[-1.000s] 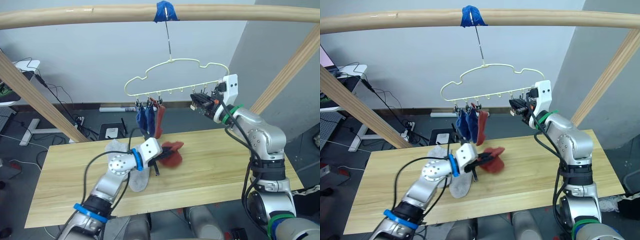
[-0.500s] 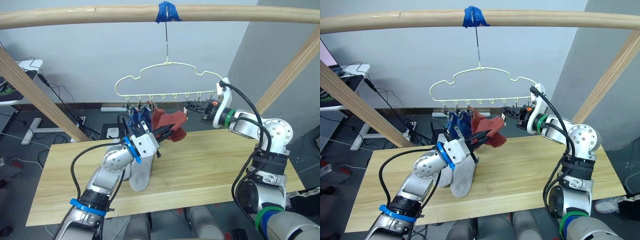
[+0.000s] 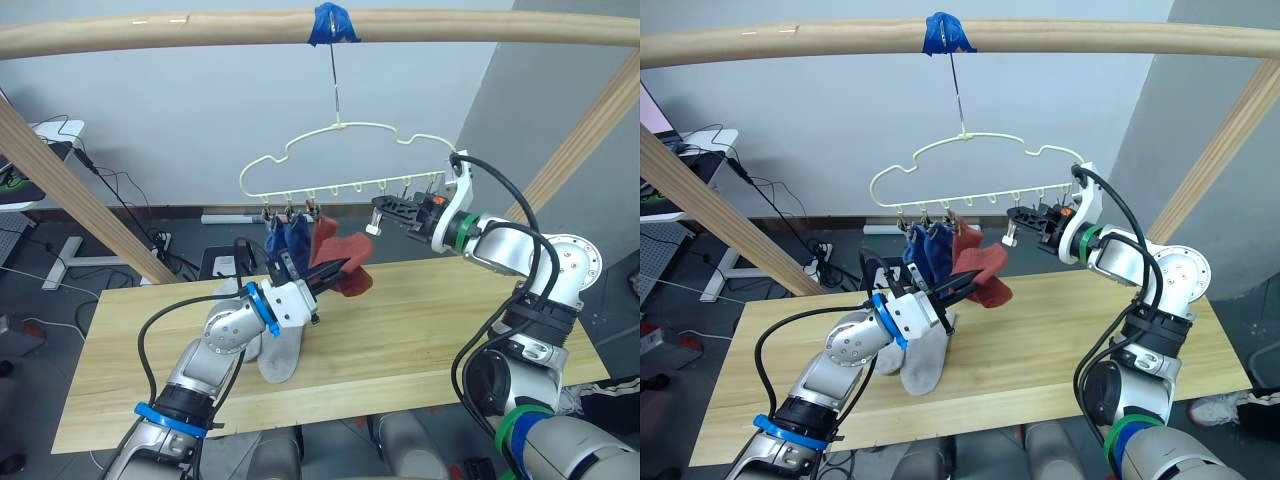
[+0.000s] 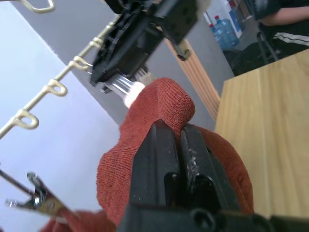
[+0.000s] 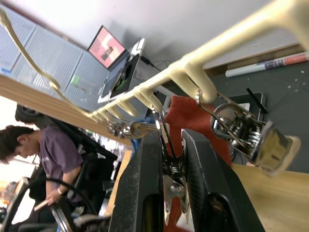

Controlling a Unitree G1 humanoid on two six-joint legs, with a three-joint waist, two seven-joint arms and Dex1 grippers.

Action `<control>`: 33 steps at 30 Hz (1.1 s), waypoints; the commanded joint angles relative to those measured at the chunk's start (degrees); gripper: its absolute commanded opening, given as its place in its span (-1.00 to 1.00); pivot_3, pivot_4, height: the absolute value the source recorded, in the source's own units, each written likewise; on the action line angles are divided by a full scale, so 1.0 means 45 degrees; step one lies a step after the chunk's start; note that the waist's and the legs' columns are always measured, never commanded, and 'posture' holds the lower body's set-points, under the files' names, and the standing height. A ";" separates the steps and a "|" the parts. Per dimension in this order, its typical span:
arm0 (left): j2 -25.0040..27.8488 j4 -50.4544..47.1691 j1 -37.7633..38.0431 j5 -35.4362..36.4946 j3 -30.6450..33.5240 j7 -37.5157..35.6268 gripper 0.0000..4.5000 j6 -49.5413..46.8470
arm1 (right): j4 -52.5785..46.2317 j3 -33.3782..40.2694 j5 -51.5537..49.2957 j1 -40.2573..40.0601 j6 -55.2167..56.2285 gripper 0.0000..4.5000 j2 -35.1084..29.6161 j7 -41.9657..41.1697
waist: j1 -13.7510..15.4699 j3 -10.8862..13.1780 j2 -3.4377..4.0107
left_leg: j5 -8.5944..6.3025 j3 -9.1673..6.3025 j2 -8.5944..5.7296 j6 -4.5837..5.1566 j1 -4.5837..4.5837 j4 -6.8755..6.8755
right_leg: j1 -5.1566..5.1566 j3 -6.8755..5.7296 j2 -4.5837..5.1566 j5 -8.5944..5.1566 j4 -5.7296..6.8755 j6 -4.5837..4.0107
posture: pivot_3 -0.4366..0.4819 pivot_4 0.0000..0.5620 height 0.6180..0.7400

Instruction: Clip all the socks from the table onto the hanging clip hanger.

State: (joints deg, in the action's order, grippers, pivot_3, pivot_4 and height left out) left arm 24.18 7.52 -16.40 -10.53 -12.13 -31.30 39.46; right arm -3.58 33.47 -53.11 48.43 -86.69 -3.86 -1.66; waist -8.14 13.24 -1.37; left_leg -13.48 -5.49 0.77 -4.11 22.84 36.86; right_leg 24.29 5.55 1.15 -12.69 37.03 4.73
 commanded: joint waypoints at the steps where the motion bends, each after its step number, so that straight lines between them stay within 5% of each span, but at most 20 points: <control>1: 0.0017 -0.0321 -0.0196 -0.0070 -0.0077 0.0204 -0.99 0.0338 | -0.0003 0.0500 -0.0504 0.0475 -0.0246 -0.75 0.0166 0.0313 | -0.0003 -0.0001 0.0001 | 0.0000 0.0002 0.0000 0.0001 -0.0001 0.0000 | 0.0000 0.0001 0.0000 0.0000 0.0002 0.0000 | -0.36 -0.41 1.00; 29: -0.0332 0.0450 -0.1322 -0.1008 -0.0051 0.1523 -0.99 0.0593 | -0.0255 0.0764 -0.0668 0.0547 -0.1027 -0.75 0.0577 0.0821 | -0.0046 0.0000 0.0003 | 0.0001 0.0000 0.0000 0.0003 0.0006 -0.0003 | 0.0004 0.0000 -0.0001 -0.0001 -0.0001 0.0001 | -0.38 -0.36 1.00; 33: -0.0317 0.0419 -0.1306 -0.1011 -0.0071 0.1526 -1.00 0.0588 | -0.0192 0.0664 -0.0776 0.0542 -0.1006 -0.27 0.0495 0.0638 | -0.0046 0.0001 0.0003 | 0.0001 0.0000 0.0000 0.0003 0.0005 -0.0003 | 0.0004 0.0000 -0.0001 -0.0002 0.0000 0.0002 | -0.38 -0.36 1.00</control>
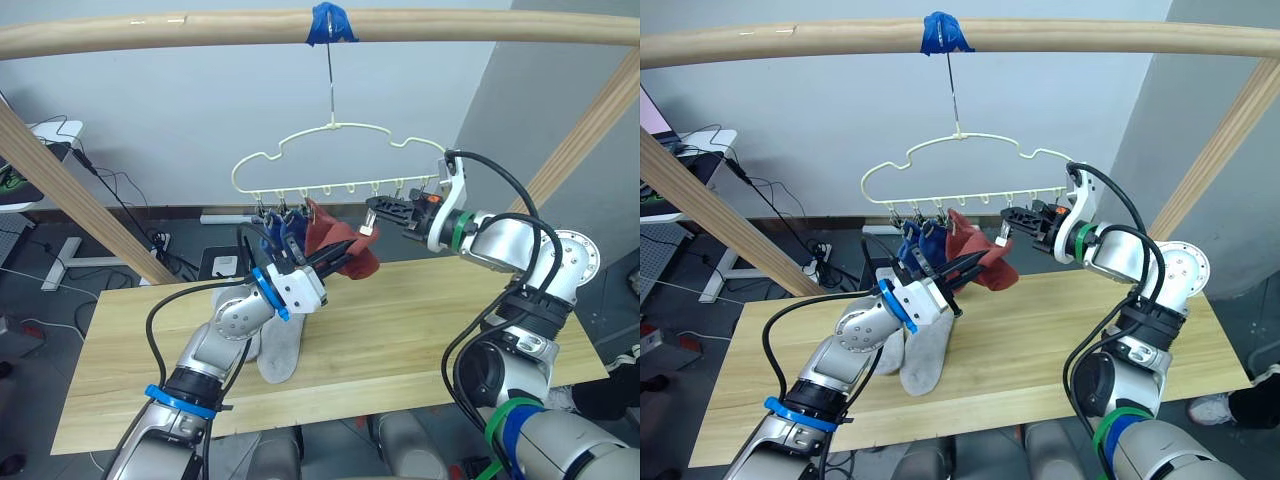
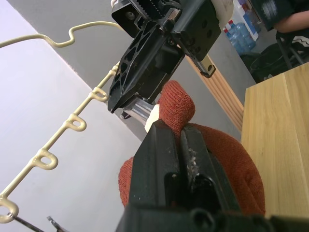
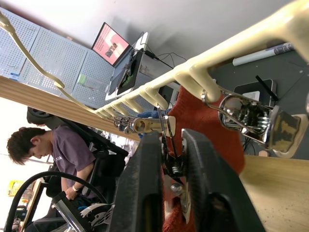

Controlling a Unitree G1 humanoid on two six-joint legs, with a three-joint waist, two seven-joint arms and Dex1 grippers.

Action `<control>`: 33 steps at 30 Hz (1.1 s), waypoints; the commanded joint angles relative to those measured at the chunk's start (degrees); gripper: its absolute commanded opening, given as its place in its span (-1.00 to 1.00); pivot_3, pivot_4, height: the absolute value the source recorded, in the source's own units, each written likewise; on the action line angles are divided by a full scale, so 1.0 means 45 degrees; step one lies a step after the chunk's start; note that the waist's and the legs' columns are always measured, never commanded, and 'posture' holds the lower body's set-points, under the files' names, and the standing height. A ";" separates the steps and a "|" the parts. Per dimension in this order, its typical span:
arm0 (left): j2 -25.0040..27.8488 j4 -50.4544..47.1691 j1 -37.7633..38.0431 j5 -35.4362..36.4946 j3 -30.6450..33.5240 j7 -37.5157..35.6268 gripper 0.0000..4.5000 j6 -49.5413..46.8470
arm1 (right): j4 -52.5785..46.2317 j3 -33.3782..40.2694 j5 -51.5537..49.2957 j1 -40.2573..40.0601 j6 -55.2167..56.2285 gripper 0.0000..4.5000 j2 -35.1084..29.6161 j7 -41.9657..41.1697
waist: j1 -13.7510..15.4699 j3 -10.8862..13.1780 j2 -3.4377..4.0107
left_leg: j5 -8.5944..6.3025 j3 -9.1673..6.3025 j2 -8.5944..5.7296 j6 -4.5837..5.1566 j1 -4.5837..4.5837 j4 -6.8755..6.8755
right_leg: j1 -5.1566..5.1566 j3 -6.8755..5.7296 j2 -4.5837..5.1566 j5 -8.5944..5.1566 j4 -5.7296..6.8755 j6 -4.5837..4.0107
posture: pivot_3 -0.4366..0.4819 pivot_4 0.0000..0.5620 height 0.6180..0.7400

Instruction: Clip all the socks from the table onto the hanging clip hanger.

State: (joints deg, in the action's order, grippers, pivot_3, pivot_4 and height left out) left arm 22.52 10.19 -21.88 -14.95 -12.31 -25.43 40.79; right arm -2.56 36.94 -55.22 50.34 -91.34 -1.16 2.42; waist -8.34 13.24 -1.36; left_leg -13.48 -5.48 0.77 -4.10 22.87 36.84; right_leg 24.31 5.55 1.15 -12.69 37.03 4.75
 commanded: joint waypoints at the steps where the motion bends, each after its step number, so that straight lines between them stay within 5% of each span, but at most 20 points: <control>1: 0.0053 -0.0179 -0.0090 -0.0021 -0.0026 0.0221 -1.00 0.0292 | -0.0429 -0.0149 -0.0286 0.0102 0.0023 -0.13 -0.0129 -0.0292 | -0.0001 0.0000 0.0000 | 0.0000 0.0000 0.0000 0.0000 0.0000 0.0000 | 0.0000 0.0001 0.0000 0.0000 0.0000 0.0000 | -0.38 -0.36 1.00; 8: -0.0039 -0.0141 -0.0406 -0.0127 -0.0017 0.0278 -1.00 0.0081 | -0.0724 0.0193 -0.0573 -0.0226 -0.0233 0.97 -0.1105 -0.0492 | 0.0043 0.0000 0.0000 | 0.0000 -0.0002 -0.0001 0.0000 0.0005 0.0000 | 0.0000 -0.0001 0.0000 0.0000 -0.0002 0.0000 | -0.38 -0.34 1.00; 12: -0.0058 0.0042 -0.0565 -0.0606 0.0044 0.0742 -1.00 0.0099 | -0.1850 -0.0248 -0.1043 -0.1210 -0.0259 0.99 -0.2970 -0.0961 | 0.0108 0.0002 0.0003 | -0.0002 0.0000 -0.0010 0.0003 0.0020 0.0002 | -0.0001 0.0002 0.0009 -0.0002 -0.0025 0.0004 | -0.42 -0.31 1.00; 19: -0.0181 0.0223 -0.0442 0.1035 -0.0394 -0.0621 -0.15 -0.0798 | -0.4962 -0.2706 -0.1006 -0.3808 0.0788 1.00 -0.5696 -0.2969 | -0.0233 0.0010 0.0017 | -0.0023 0.0018 0.0005 0.0039 0.0005 -0.0015 | 0.0009 0.0017 -0.0005 -0.0021 -0.0014 0.0012 | -0.46 -0.28 1.00; 22: -0.0215 -0.0374 -0.0227 0.2995 -0.0380 -0.1962 0.20 -0.2198 | -0.6702 -0.4937 0.1428 -0.5575 0.4271 1.00 -0.6694 -0.3771 | -0.0269 0.0011 0.0015 | -0.0022 0.0020 0.0003 0.0039 0.0001 -0.0005 | 0.0004 0.0018 -0.0004 -0.0021 -0.0012 0.0015 | -0.49 -0.24 1.00; 28: 0.0635 -0.3545 0.1061 0.7770 0.0664 -0.3809 0.99 -0.7390 | -0.7548 -0.6699 0.4130 -0.7187 0.8398 1.00 -0.6078 -0.3792 | -0.0432 0.0058 0.0022 | -0.0022 0.0038 0.0007 0.0038 -0.0002 -0.0003 | 0.0013 0.0035 -0.0003 -0.0020 -0.0012 0.0020 | -0.44 -0.20 1.00; 32: 0.1675 -0.5777 0.2184 1.0974 0.1633 -0.4385 0.99 -1.1163 | -0.7735 -0.7740 0.5429 -0.7881 1.0014 1.00 -0.5534 -0.3581 | -0.0417 0.0063 0.0021 | -0.0023 0.0029 0.0012 0.0038 -0.0007 -0.0016 | 0.0013 0.0025 -0.0005 -0.0027 -0.0016 0.0013 | -0.41 -0.21 1.00; 33: 0.1899 -0.6131 0.2335 1.1311 0.1888 -0.4360 1.00 -1.1661 | -0.7773 -0.7883 0.5658 -0.8008 1.0346 0.84 -0.5350 -0.3502 | -0.0407 0.0067 0.0018 | -0.0023 0.0028 0.0012 0.0038 -0.0006 -0.0021 | 0.0015 0.0024 -0.0005 -0.0031 -0.0016 0.0011 | -0.41 -0.21 1.00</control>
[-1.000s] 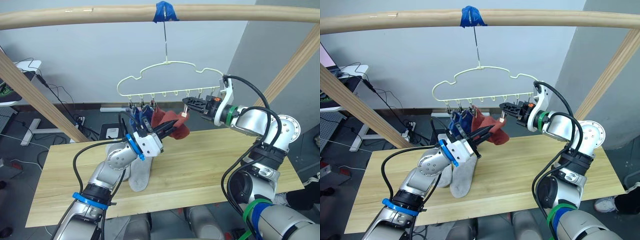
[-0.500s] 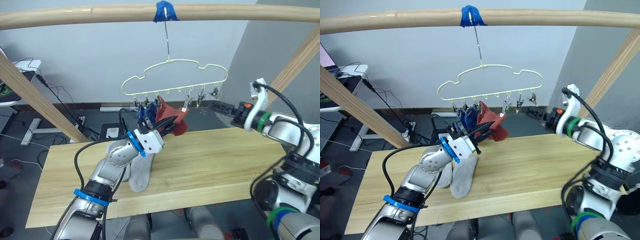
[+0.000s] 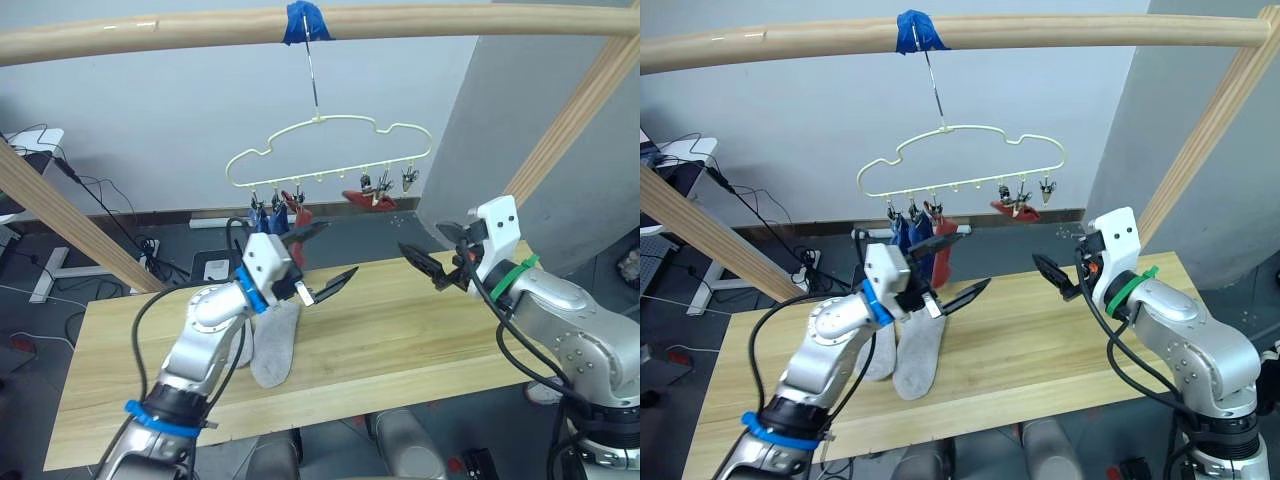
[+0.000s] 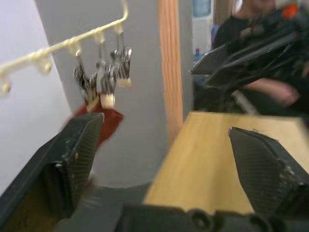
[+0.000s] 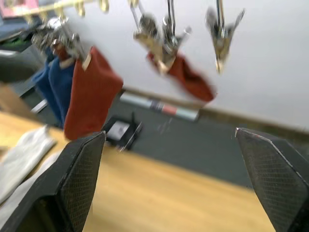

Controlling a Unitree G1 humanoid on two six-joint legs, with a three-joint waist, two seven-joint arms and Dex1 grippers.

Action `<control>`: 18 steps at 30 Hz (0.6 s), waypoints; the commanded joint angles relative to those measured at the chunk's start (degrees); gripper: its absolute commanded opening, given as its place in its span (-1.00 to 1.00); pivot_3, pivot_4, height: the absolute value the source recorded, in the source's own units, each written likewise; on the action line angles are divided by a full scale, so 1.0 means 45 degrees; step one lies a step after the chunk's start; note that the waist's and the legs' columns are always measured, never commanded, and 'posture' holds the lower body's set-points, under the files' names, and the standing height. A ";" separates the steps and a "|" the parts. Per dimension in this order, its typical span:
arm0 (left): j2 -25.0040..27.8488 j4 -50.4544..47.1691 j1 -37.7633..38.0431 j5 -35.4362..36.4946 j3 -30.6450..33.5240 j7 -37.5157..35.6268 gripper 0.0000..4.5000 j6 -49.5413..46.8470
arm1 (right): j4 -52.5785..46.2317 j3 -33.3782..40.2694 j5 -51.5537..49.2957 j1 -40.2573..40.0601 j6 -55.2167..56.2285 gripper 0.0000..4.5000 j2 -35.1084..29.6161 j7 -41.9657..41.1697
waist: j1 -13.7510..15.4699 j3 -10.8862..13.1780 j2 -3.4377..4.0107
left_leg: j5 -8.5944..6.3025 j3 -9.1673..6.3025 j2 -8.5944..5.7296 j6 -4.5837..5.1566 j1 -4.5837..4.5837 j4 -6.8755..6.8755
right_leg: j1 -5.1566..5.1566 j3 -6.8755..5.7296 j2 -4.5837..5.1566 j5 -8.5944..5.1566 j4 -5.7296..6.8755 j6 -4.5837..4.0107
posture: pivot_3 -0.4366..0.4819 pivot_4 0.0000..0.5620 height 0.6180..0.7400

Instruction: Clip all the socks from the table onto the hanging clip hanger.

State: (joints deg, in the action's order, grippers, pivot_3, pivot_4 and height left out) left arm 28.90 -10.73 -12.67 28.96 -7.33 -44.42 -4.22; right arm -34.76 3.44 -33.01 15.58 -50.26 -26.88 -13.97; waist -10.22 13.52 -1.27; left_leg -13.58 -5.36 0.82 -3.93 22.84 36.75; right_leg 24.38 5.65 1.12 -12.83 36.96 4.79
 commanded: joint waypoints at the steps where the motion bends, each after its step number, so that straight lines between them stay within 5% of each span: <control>1: 0.0749 -0.1879 0.0464 0.1808 0.1105 -0.0144 1.00 -0.1989 | -0.0614 -0.0713 0.1130 -0.0367 0.1637 0.74 0.0615 0.0337 | 0.0038 0.0009 -0.0003 | 0.0000 -0.0004 0.0001 0.0000 0.0003 -0.0002 | 0.0003 -0.0004 0.0000 -0.0001 -0.0001 -0.0002 | -0.39 -0.21 1.00; 4: 0.1376 -0.2751 0.0956 0.2199 0.1881 -0.0155 1.00 -0.2612 | -0.0458 -0.1701 0.2556 -0.0281 0.2749 0.27 0.1361 0.1021 | 0.0091 0.0028 -0.0001 | 0.0000 0.0003 0.0001 -0.0001 0.0000 0.0003 | 0.0005 0.0002 0.0000 -0.0028 -0.0002 -0.0048 | -0.36 -0.23 1.00; 10: 0.1192 -0.3438 0.1444 0.1932 0.2248 0.0242 1.00 -0.2848 | 0.0617 -0.2354 0.4290 0.0027 0.4383 0.27 0.2421 0.1592 | 0.0270 0.0027 -0.0003 | -0.0001 0.0004 -0.0002 -0.0003 0.0002 0.0002 | 0.0005 0.0002 0.0002 -0.0045 -0.0008 -0.0081 | -0.32 -0.26 1.00; 13: 0.1005 -0.3904 0.1642 0.1903 0.2308 0.0554 1.00 -0.2937 | 0.1214 -0.2352 0.4840 0.0313 0.4976 0.00 0.3005 0.1906 | 0.0407 0.0027 -0.0003 | -0.0002 0.0002 -0.0001 -0.0004 0.0006 -0.0001 | 0.0008 0.0000 0.0002 -0.0046 -0.0010 -0.0083 | -0.31 -0.28 1.00; 17: 0.0927 -0.4293 0.1874 0.1926 0.2318 0.0725 1.00 -0.3074 | 0.1794 -0.2513 0.5310 0.0536 0.5311 -0.64 0.3358 0.1790 | 0.0504 0.0027 -0.0003 | -0.0002 0.0000 -0.0001 -0.0004 0.0001 -0.0002 | 0.0009 -0.0002 0.0002 -0.0045 -0.0003 -0.0084 | -0.28 -0.29 1.00; 18: 0.0918 -0.4389 0.1949 0.1921 0.2306 0.0742 1.00 -0.3104 | 0.1976 -0.2545 0.5425 0.0618 0.5410 -0.64 0.3434 0.1761 | 0.0503 0.0026 -0.0004 | -0.0002 -0.0001 0.0000 -0.0004 0.0001 -0.0002 | 0.0009 -0.0003 0.0002 -0.0046 -0.0003 -0.0085 | -0.27 -0.30 1.00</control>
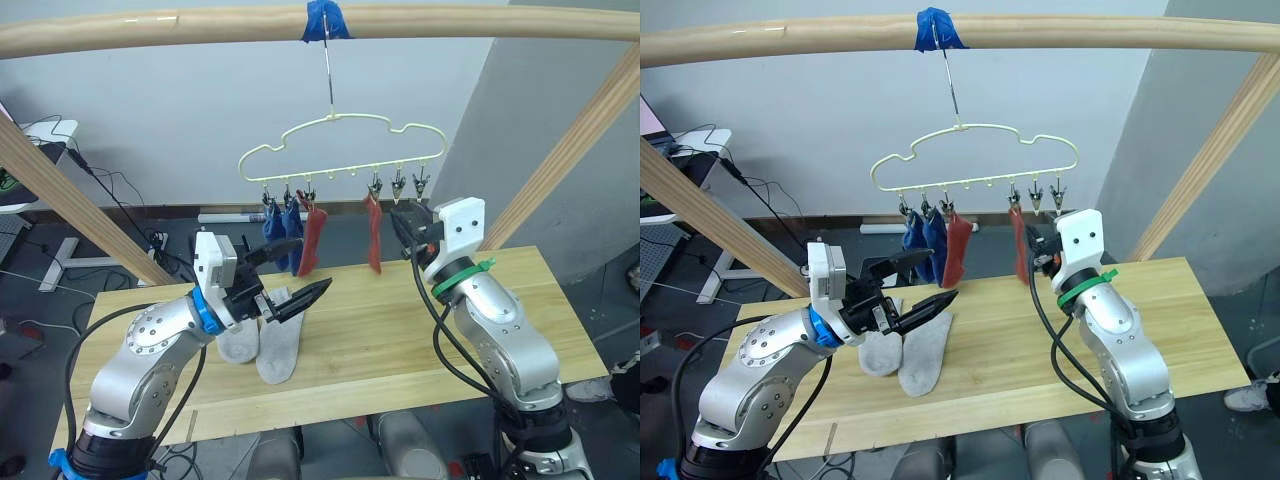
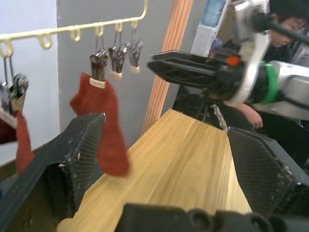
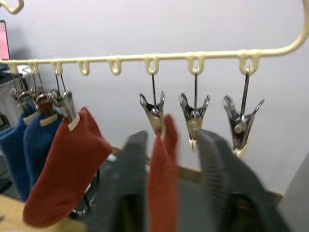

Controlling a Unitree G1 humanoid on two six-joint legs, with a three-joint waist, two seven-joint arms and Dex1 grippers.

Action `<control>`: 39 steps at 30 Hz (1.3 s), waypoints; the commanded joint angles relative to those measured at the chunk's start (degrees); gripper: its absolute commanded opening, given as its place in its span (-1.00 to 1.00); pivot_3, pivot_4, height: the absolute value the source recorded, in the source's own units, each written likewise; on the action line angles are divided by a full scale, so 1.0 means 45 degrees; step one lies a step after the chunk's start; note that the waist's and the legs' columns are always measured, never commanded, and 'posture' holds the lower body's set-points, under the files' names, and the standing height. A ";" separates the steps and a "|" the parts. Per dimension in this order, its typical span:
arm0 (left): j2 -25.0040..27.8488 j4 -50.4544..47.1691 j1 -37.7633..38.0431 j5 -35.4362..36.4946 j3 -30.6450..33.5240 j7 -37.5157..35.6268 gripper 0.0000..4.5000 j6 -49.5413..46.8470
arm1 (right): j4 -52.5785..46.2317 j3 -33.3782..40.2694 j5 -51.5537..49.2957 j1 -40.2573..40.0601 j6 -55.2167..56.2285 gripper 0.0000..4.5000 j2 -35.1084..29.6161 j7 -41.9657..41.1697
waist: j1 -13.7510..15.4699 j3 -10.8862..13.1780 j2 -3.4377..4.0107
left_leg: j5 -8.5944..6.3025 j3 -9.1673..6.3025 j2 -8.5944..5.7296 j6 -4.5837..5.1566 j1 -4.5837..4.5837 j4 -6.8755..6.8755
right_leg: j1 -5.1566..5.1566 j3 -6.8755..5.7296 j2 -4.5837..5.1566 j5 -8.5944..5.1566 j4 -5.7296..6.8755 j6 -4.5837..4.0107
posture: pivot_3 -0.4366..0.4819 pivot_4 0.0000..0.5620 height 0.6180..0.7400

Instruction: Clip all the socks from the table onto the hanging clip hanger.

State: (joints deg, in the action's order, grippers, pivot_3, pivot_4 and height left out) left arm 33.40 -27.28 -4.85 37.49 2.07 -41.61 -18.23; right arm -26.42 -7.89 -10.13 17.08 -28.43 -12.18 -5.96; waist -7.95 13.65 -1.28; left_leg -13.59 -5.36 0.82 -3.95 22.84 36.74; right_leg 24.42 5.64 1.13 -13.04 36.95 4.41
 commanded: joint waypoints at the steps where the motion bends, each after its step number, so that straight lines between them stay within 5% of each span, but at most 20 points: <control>1: -0.0120 -0.0792 0.0294 0.0029 0.0217 0.0153 1.00 -0.0007 | 0.0338 -0.0034 0.0449 0.0373 0.0710 -0.64 0.0254 -0.0022 | -0.0001 -0.0001 -0.0001 | 0.0000 0.0004 0.0000 0.0000 0.0000 0.0001 | 0.0000 0.0004 0.0000 0.0000 0.0000 0.0000 | -0.27 -0.30 1.00; 20: -0.0561 -0.1057 0.0515 -0.0390 0.0037 0.0431 1.00 0.0022 | 0.2317 0.0257 0.1447 0.1244 0.2022 -0.64 0.1057 -0.0064 | 0.0043 -0.0001 -0.0001 | 0.0000 0.0005 -0.0001 0.0000 0.0001 0.0003 | -0.0001 0.0003 0.0002 0.0033 0.0003 0.0052 | -0.22 -0.30 1.00; 25: -0.0611 -0.1064 0.0414 -0.0544 -0.0071 0.0449 1.00 0.0021 | 0.2680 0.0312 0.1705 0.1458 0.2220 0.05 0.1204 0.0108 | 0.0040 -0.0001 -0.0001 | 0.0000 0.0002 -0.0002 0.0000 0.0000 0.0003 | -0.0001 0.0002 0.0001 0.0035 0.0007 0.0054 | -0.22 -0.31 1.00; 39: -0.0777 -0.0895 0.0091 -0.0702 -0.0203 0.0458 1.00 -0.0030 | 0.3612 0.0640 0.1827 0.2048 0.2418 0.05 0.1497 0.0204 | 0.0044 -0.0001 -0.0001 | 0.0000 0.0002 -0.0002 0.0000 0.0000 0.0007 | -0.0002 0.0002 0.0001 0.0043 0.0009 0.0062 | -0.22 -0.31 1.00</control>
State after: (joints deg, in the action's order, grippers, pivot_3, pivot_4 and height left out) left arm 30.07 -29.49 -3.93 34.71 1.44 -39.45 -18.65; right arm -9.47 -5.87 -2.07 24.87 -19.09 -5.79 -5.53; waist -7.75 13.64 -1.28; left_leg -13.59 -5.35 0.81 -3.95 22.84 36.77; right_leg 24.41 5.65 1.14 -12.85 36.99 4.69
